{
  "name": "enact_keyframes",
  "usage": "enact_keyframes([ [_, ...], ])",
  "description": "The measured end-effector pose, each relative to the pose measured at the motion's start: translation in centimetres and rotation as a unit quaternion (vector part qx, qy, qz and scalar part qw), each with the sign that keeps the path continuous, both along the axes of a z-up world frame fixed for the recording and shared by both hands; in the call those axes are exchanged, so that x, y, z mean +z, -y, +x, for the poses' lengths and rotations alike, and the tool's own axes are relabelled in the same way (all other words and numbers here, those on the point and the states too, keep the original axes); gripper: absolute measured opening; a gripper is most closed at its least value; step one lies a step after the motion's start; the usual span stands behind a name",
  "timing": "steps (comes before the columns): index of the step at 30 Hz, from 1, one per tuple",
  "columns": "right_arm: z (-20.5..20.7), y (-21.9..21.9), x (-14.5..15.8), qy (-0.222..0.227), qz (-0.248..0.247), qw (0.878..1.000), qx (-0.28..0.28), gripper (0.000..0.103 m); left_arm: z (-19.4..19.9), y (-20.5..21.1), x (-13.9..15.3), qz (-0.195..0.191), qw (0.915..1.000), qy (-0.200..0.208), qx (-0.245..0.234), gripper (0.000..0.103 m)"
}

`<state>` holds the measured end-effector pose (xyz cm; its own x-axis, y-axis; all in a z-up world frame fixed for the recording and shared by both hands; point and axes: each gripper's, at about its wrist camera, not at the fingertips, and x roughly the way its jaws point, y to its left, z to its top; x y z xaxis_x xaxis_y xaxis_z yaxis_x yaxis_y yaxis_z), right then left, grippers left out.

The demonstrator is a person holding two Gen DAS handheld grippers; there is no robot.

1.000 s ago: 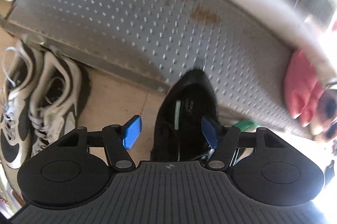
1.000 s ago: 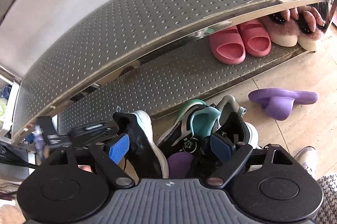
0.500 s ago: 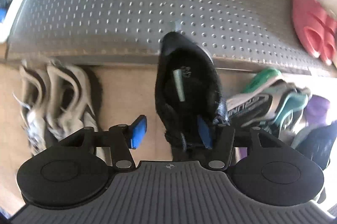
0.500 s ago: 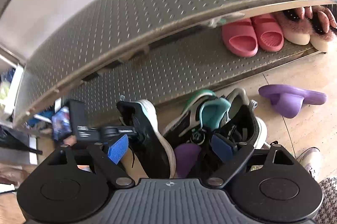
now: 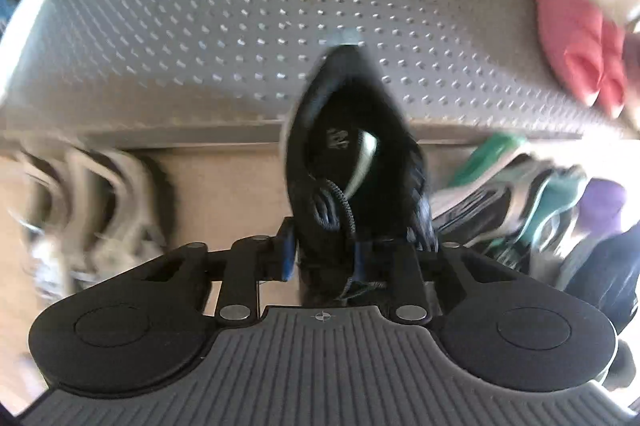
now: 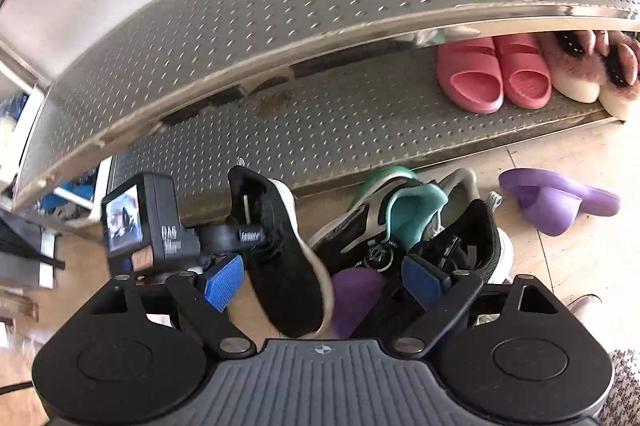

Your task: Organize scattered shoes

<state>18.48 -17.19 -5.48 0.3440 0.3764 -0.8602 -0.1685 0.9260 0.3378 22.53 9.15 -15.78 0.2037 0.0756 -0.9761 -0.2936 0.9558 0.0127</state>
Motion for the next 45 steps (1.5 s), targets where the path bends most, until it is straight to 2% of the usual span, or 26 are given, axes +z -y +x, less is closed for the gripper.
enact_keyframes([
  [1, 0.1, 0.0, 0.3, -0.001, 0.010, 1.000, -0.001, 0.088, -0.3, -0.2, 0.1, 0.019, 0.9997, -0.011, -0.009, 0.027],
  [2, 0.0, 0.0, 0.5, 0.001, 0.014, 1.000, 0.001, 0.088, -0.7, -0.8, 0.2, 0.031, 0.9992, -0.021, -0.016, 0.032],
  [3, -0.1, -0.3, 0.8, 0.007, 0.016, 1.000, 0.008, 0.088, -1.0, -1.3, 0.1, 0.029, 0.9991, -0.026, -0.018, 0.043],
  [6, -0.7, -1.0, 1.2, 0.021, 0.006, 0.999, 0.031, 0.090, -2.3, -3.7, 0.4, -0.021, 0.9978, -0.055, 0.031, 0.061],
  [7, -0.9, -1.2, 1.1, 0.023, 0.001, 0.999, 0.037, 0.091, -2.8, -4.1, 1.5, -0.020, 0.9973, -0.055, 0.044, 0.063],
  [9, -1.0, -1.4, 0.8, 0.022, -0.005, 0.999, 0.041, 0.091, -3.8, -4.6, 4.6, -0.008, 0.9974, -0.051, 0.050, 0.078],
  [12, -1.3, -1.9, 0.2, 0.016, -0.007, 0.999, 0.047, 0.091, -5.6, -4.5, 9.9, 0.017, 0.9989, -0.038, 0.020, 0.087],
  [15, -2.0, -2.8, -1.0, 0.008, 0.001, 0.998, 0.066, 0.089, -8.1, -4.4, 14.7, 0.042, 0.9990, 0.004, -0.018, 0.094],
  [17, -2.9, -4.0, -1.9, 0.014, 0.002, 0.996, 0.094, 0.087, -8.8, -4.6, 16.1, 0.052, 0.9979, 0.031, -0.023, 0.094],
  [19, -3.9, -5.1, -3.0, 0.023, -0.002, 0.992, 0.121, 0.084, -9.5, -6.0, 16.2, 0.048, 0.9978, 0.046, -0.004, 0.094],
  [22, -5.1, -6.8, -4.8, 0.031, -0.014, 0.987, 0.154, 0.085, -9.1, -8.3, 15.0, 0.020, 0.9989, 0.030, 0.031, 0.092],
  [25, -5.0, -9.1, -7.4, 0.015, -0.008, 0.989, 0.148, 0.088, -8.7, -10.9, 16.1, -0.007, 0.9980, 0.041, 0.047, 0.092],
  [28, -4.4, -12.6, -10.7, 0.011, -0.004, 0.991, 0.134, 0.093, -8.7, -13.6, 18.1, -0.004, 0.9957, 0.067, 0.064, 0.092],
  [31, -3.7, -16.9, -14.5, -0.006, -0.019, 0.990, 0.136, 0.092, -9.1, -16.2, 19.2, -0.005, 0.9932, 0.080, 0.085, 0.092],
  [33, -3.5, -19.6, -16.6, -0.007, -0.042, 0.987, 0.158, 0.092, -9.6, -18.0, 19.7, -0.010, 0.9913, 0.084, 0.101, 0.092],
  [36, -3.5, -23.5, -19.7, 0.015, -0.115, 0.972, 0.203, 0.092, -10.5, -20.3, 20.0, -0.008, 0.9883, 0.090, 0.123, 0.092],
  [38, -3.3, -24.9, -21.5, 0.012, -0.154, 0.965, 0.213, 0.093, -10.9, -21.1, 19.9, -0.005, 0.9873, 0.089, 0.132, 0.092],
  [39, -3.2, -25.5, -22.8, -0.002, -0.164, 0.963, 0.214, 0.090, -11.0, -21.4, 20.0, -0.006, 0.9868, 0.088, 0.136, 0.092],
  [40, -3.1, -25.8, -23.6, -0.021, -0.158, 0.965, 0.209, 0.081, -11.2, -21.7, 20.1, -0.009, 0.9862, 0.089, 0.139, 0.092],
  [41, -3.1, -26.1, -23.8, -0.032, -0.158, 0.966, 0.201, 0.080, -11.3, -22.0, 20.3, -0.015, 0.9854, 0.092, 0.142, 0.092],
  [45, -4.0, -30.0, -23.4, -0.052, -0.231, 0.956, 0.175, 0.077, -11.5, -22.6, 20.7, -0.040, 0.9829, 0.104, 0.147, 0.093],
])
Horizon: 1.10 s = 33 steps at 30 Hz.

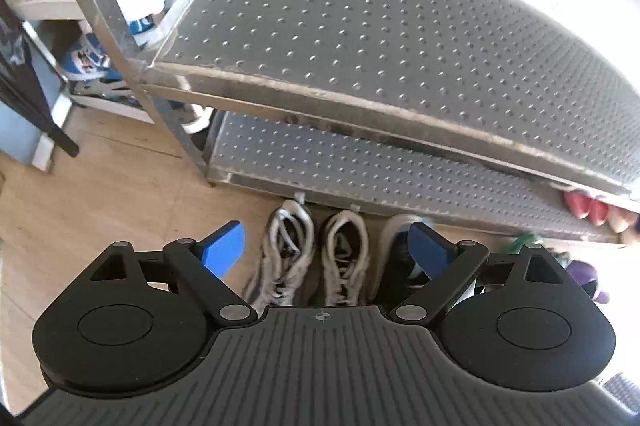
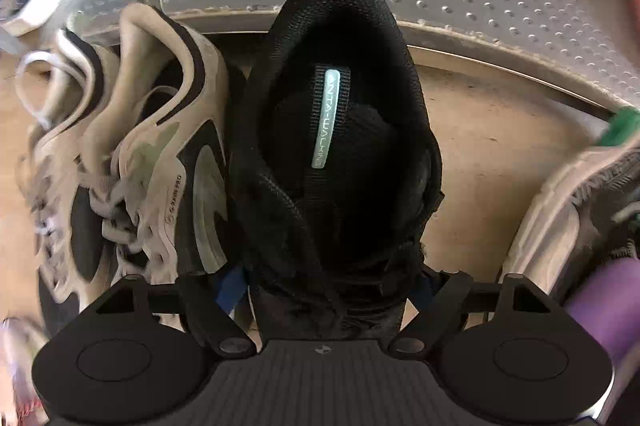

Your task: Organize scattered shoes

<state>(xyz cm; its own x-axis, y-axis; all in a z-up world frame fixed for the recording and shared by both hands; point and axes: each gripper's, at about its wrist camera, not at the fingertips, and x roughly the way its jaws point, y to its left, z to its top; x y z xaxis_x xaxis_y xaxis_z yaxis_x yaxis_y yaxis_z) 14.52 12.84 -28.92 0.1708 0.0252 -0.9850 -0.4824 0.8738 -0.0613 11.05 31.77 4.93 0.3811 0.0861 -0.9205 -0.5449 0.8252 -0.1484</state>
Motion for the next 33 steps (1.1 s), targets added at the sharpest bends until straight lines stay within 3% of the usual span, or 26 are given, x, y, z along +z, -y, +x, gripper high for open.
enact_keyframes([
  [5, 1.1, -2.1, -0.1, -0.080, 0.004, 0.996, -0.025, 0.075, 0.0, 0.2, 0.3, -0.003, 1.0000, 0.007, 0.001, 0.093],
  [11, 1.1, -0.4, 0.1, -0.059, 0.044, 0.997, -0.035, 0.085, 1.0, 1.7, -0.7, 0.010, 0.9997, -0.017, -0.013, 0.093],
  [13, 0.0, 1.4, 1.8, -0.046, 0.058, 0.997, -0.024, 0.091, 1.6, 2.6, -0.8, 0.010, 0.9994, -0.021, -0.027, 0.093],
  [17, -2.2, 7.1, 5.8, -0.039, 0.088, 0.995, -0.018, 0.090, 2.9, 5.7, -0.9, 0.012, 0.9978, -0.022, -0.061, 0.093],
  [20, -3.1, 13.8, 9.5, -0.016, 0.132, 0.989, -0.062, 0.089, 3.8, 8.3, -0.8, 0.006, 0.9965, -0.020, -0.081, 0.093],
  [23, -3.2, 20.2, 12.9, 0.038, 0.144, 0.980, -0.133, 0.087, 4.6, 11.5, -0.8, 0.001, 0.9938, -0.015, -0.110, 0.093],
  [26, -3.1, 25.5, 15.5, 0.072, 0.118, 0.970, -0.202, 0.086, 5.8, 16.1, -2.1, 0.014, 0.9846, -0.018, -0.173, 0.094],
  [28, -2.7, 28.8, 16.5, 0.058, 0.107, 0.966, -0.230, 0.086, 6.7, 19.2, -4.1, 0.015, 0.9762, -0.032, -0.214, 0.092],
  [33, -0.9, 35.0, 19.9, 0.052, 0.091, 0.967, -0.234, 0.087, 9.0, 26.7, -10.9, -0.053, 0.9559, -0.078, -0.278, 0.073],
])
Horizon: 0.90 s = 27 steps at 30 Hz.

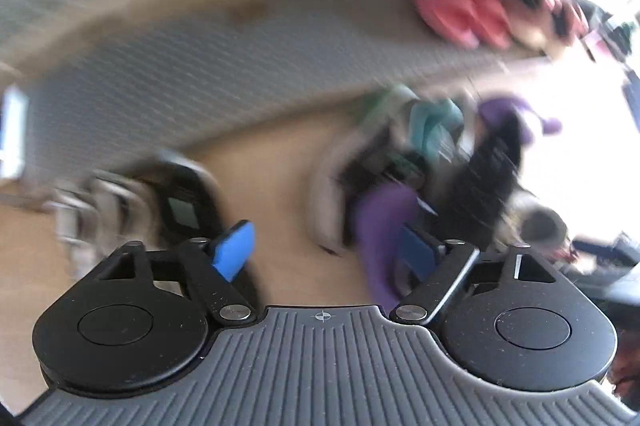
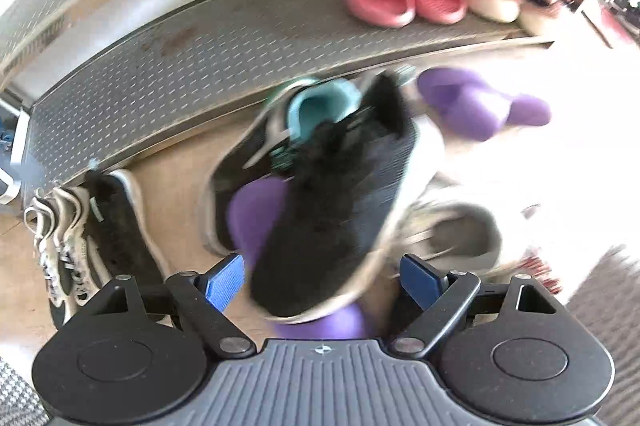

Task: Organize scattered shoes
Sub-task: 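Grasp the black sneaker with white sole from the pile with the left tool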

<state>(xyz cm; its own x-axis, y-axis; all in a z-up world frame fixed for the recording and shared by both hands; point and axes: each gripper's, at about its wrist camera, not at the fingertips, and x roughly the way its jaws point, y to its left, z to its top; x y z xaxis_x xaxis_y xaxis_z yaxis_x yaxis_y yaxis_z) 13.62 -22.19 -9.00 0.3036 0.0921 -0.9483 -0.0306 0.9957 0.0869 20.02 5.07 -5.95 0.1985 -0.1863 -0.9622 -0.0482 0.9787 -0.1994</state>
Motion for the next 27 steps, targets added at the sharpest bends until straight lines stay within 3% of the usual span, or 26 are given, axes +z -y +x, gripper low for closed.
enact_keyframes([
  [3, 1.3, 2.7, 1.7, 0.016, 0.022, 0.999, -0.025, 0.087, 1.3, 3.5, -2.2, -0.013, 0.9997, 0.004, -0.018, 0.073],
  [6, 2.2, 4.2, 1.7, 0.035, 0.048, 0.995, -0.086, 0.088, 3.0, 5.7, -3.4, -0.006, 0.9988, 0.038, -0.032, 0.073],
  [9, 3.4, 5.6, 1.6, 0.022, 0.091, 0.986, -0.137, 0.088, 4.8, 7.5, -5.2, -0.017, 0.9986, 0.046, -0.020, 0.071],
  [12, 3.9, 6.7, 2.6, 0.021, 0.114, 0.981, -0.157, 0.090, 6.0, 8.9, -7.1, -0.030, 0.9990, 0.025, -0.020, 0.064],
  [14, 4.0, 7.2, 3.5, 0.035, 0.129, 0.977, -0.167, 0.091, 6.3, 9.9, -8.0, -0.014, 0.9991, 0.016, -0.037, 0.065],
  [19, 3.8, 7.7, 4.8, 0.056, 0.151, 0.972, -0.168, 0.092, 6.3, 11.1, -8.6, -0.008, 0.9980, 0.016, -0.060, 0.059],
  [23, 3.9, 8.0, 4.5, 0.043, 0.175, 0.968, -0.174, 0.092, 6.5, 11.6, -9.7, -0.023, 0.9983, 0.016, -0.051, 0.058],
  [25, 3.9, 7.9, 4.4, 0.038, 0.181, 0.967, -0.175, 0.092, 6.4, 11.9, -10.3, -0.037, 0.9980, 0.014, -0.048, 0.050],
  [26, 3.9, 7.9, 4.4, 0.037, 0.183, 0.967, -0.174, 0.092, 6.4, 12.2, -10.4, -0.043, 0.9976, 0.013, -0.052, 0.035],
  [27, 4.0, 7.8, 4.3, 0.037, 0.183, 0.967, -0.174, 0.092, 6.3, 12.6, -10.2, -0.042, 0.9972, 0.012, -0.060, 0.031],
])
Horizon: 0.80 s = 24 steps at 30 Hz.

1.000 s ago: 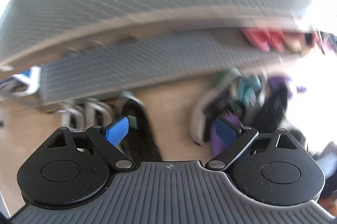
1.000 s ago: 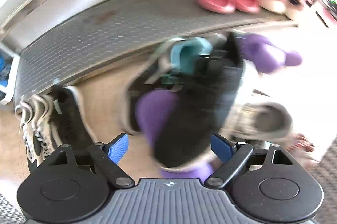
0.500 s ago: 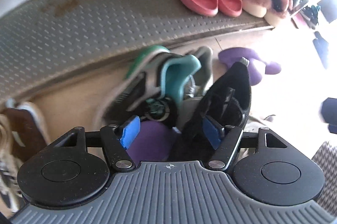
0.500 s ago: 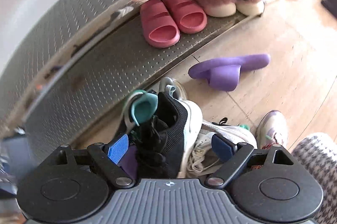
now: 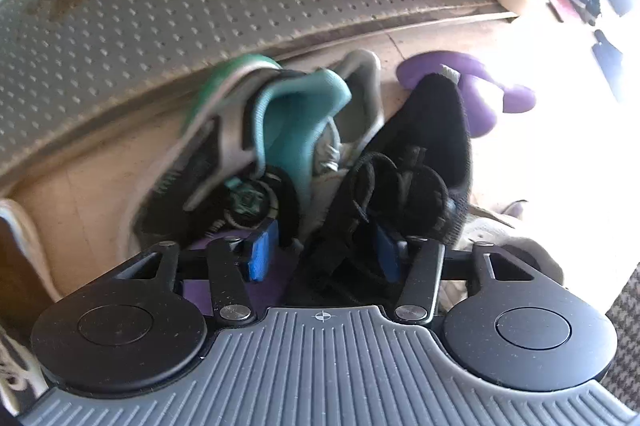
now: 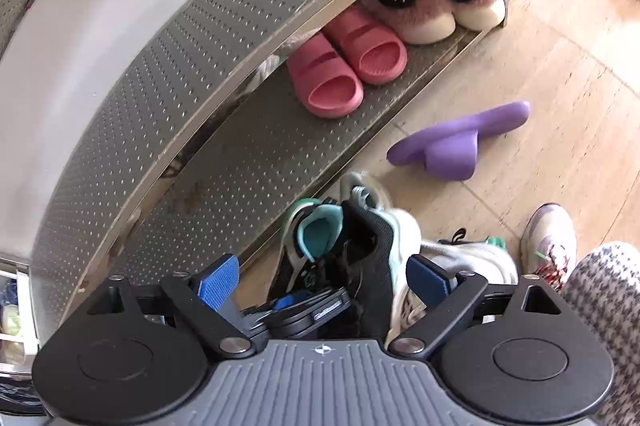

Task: Organize scattered shoes
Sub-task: 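Grasp the black sneaker with white sole from the pile with the left tool, then place the black sneaker in the row with the left tool while the right tool places another black shoe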

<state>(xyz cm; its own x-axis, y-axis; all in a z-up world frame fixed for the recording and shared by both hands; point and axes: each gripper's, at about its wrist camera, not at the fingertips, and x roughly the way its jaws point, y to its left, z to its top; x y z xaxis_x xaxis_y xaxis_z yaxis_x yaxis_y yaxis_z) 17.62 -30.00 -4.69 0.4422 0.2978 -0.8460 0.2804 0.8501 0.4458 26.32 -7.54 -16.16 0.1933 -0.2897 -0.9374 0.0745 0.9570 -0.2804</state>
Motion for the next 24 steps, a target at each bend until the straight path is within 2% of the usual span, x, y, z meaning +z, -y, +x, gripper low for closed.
enact_keyframes([
  [2, 0.0, -0.2, 0.2, 0.003, -0.006, 1.000, 0.000, 0.092, -0.2, 0.3, 0.6, 0.011, 0.9999, 0.006, -0.012, 0.021],
  [3, 0.0, -0.3, 0.4, 0.005, -0.010, 1.000, 0.000, 0.092, -0.3, 0.2, 0.9, 0.012, 0.9998, 0.008, -0.012, 0.019],
  [6, 0.0, -0.6, 0.7, 0.010, -0.017, 1.000, -0.003, 0.092, -0.5, -1.9, 2.5, -0.025, 0.9987, 0.000, 0.044, 0.018],
  [10, 0.1, -1.6, 0.9, 0.023, -0.016, 1.000, 0.006, 0.092, -1.6, -5.6, 5.4, -0.022, 0.9950, 0.005, 0.097, 0.018],
  [14, -0.1, -3.1, 1.0, 0.032, -0.018, 0.999, 0.027, 0.092, -3.6, -11.2, 8.7, -0.027, 0.9839, 0.016, 0.176, 0.018],
  [17, -0.1, -4.3, 1.0, 0.033, -0.018, 0.998, 0.046, 0.092, -5.8, -15.5, 10.9, -0.014, 0.9689, 0.031, 0.245, 0.019],
  [19, -0.3, -5.2, 0.7, 0.033, -0.023, 0.997, 0.063, 0.092, -6.9, -17.3, 11.0, -0.004, 0.9582, 0.029, 0.285, 0.023],
  [20, -0.3, -5.5, 0.6, 0.033, -0.025, 0.997, 0.068, 0.092, -7.5, -18.2, 10.5, 0.002, 0.9516, 0.018, 0.307, 0.031],
  [21, -0.3, -5.9, 0.4, 0.032, -0.028, 0.996, 0.074, 0.092, -7.9, -18.9, 9.7, 0.006, 0.9462, 0.003, 0.324, 0.054],
  [22, -0.3, -6.2, 0.2, 0.031, -0.030, 0.996, 0.080, 0.092, -8.1, -19.7, 8.2, 0.004, 0.9407, -0.040, 0.337, 0.065],
  [23, -0.3, -6.4, 0.1, 0.030, -0.032, 0.996, 0.083, 0.092, -8.3, -20.4, 6.9, -0.003, 0.9351, -0.086, 0.344, 0.071],
  [24, -0.2, -6.8, -0.2, 0.027, -0.037, 0.995, 0.088, 0.092, -8.5, -20.8, 6.0, -0.009, 0.9295, -0.121, 0.348, 0.068],
])
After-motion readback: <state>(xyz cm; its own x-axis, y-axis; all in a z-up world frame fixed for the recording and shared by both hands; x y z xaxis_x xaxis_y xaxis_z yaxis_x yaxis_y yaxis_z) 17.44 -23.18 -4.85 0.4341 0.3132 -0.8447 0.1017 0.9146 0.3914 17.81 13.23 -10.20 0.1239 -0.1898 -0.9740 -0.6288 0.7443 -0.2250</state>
